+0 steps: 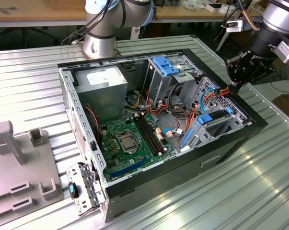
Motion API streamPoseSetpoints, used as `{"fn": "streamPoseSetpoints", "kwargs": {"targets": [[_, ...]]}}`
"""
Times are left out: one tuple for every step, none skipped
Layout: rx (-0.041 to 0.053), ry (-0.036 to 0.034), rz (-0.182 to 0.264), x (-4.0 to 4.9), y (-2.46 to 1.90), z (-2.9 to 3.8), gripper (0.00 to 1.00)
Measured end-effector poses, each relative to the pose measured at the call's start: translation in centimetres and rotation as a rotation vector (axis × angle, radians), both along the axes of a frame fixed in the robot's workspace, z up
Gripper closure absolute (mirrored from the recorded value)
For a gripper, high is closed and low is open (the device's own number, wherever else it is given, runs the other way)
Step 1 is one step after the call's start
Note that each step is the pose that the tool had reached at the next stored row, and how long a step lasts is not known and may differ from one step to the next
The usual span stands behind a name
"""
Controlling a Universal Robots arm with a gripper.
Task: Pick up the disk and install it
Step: 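Insert the first disk wire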
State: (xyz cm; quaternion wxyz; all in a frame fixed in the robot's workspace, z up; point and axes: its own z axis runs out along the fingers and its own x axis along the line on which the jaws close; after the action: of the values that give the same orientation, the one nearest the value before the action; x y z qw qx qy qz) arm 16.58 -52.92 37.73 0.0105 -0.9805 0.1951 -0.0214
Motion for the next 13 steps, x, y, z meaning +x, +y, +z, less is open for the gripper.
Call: {"fn": "streamPoseSetpoints", "kwargs": {"targets": [[-0.0001, 0.0000, 0.003, 0.16, 0.12, 0.00, 0.89], [-0.0001, 0.0000, 0.005, 0.28, 0.20, 0.01, 0.89], [-0.0001, 0.0000, 0.009, 0.46, 0.33, 0.00, 0.89], [0.0000, 0.0000, 0.011, 0.57, 0.42, 0.00, 0.89], [0.0000, 0.0000, 0.014, 0.74, 0.61, 0.00, 0.89], [0.0000, 0.0000, 0.016, 0.88, 0.74, 0.00, 0.89], [0.0000, 0.0001, 0.017, 1.01, 0.83, 0.00, 0.89], [0.0000, 0.0000, 0.018, 1.22, 0.96, 0.00, 0.89], [0.0000, 0.0001, 0.019, 1.35, 1.06, 0.00, 0.89], [-0.0001, 0.0001, 0.020, 1.55, 1.25, 0.00, 0.89], [0.0000, 0.0001, 0.021, 1.70, 1.39, 0.00, 0.89], [-0.0001, 0.0001, 0.021, 1.77, 1.41, 0.00, 0.89], [-0.0002, 0.0003, 0.021, 1.86, 1.46, 0.00, 0.89]]}}
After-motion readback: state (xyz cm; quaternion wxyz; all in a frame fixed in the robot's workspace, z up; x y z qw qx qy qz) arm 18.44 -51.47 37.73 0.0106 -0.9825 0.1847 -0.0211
